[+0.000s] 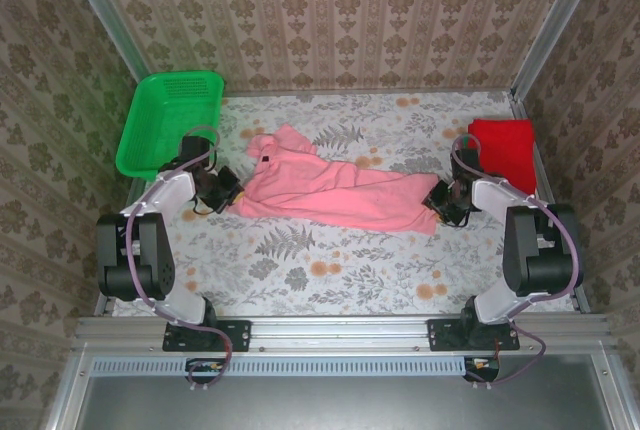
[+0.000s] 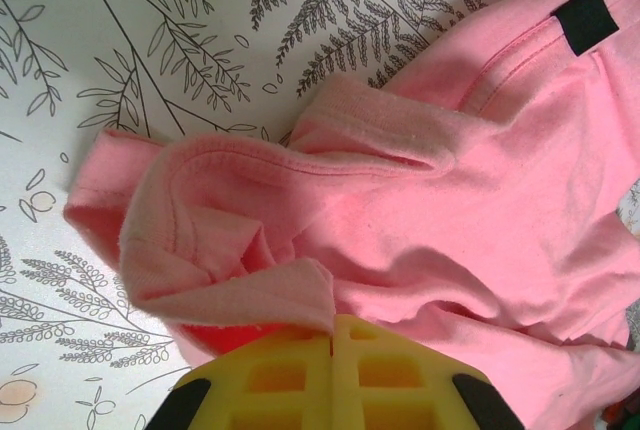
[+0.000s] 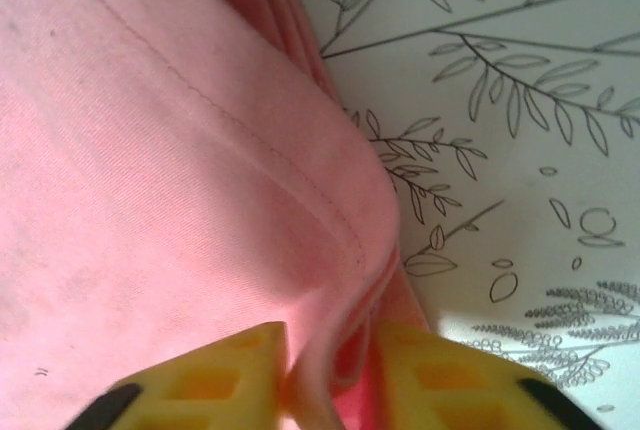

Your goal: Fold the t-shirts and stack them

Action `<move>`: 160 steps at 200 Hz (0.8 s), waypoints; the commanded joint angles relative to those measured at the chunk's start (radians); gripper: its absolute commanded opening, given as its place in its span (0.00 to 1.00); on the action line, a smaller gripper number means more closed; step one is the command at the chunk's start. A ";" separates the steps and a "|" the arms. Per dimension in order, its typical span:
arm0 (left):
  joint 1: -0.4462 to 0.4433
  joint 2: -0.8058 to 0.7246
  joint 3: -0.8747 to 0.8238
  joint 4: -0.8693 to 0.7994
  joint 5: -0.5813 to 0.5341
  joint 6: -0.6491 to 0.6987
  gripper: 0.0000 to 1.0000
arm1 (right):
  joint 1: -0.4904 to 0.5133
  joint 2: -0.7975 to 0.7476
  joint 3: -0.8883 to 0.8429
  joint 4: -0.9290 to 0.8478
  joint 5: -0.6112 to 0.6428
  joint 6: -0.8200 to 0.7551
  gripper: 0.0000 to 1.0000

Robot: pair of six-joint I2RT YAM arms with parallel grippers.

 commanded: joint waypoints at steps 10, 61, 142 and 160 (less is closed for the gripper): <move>-0.005 0.001 -0.001 -0.010 -0.006 0.002 0.00 | 0.003 -0.017 0.006 -0.039 0.007 -0.002 0.18; -0.005 -0.008 0.006 -0.011 -0.012 0.000 0.00 | 0.003 -0.074 0.016 -0.078 0.027 -0.021 0.00; 0.075 -0.159 0.293 -0.078 -0.042 0.029 0.00 | -0.009 -0.224 0.404 -0.089 0.030 -0.111 0.00; 0.097 -0.186 0.399 -0.104 -0.033 0.040 0.00 | -0.011 -0.258 0.481 -0.056 0.047 -0.106 0.00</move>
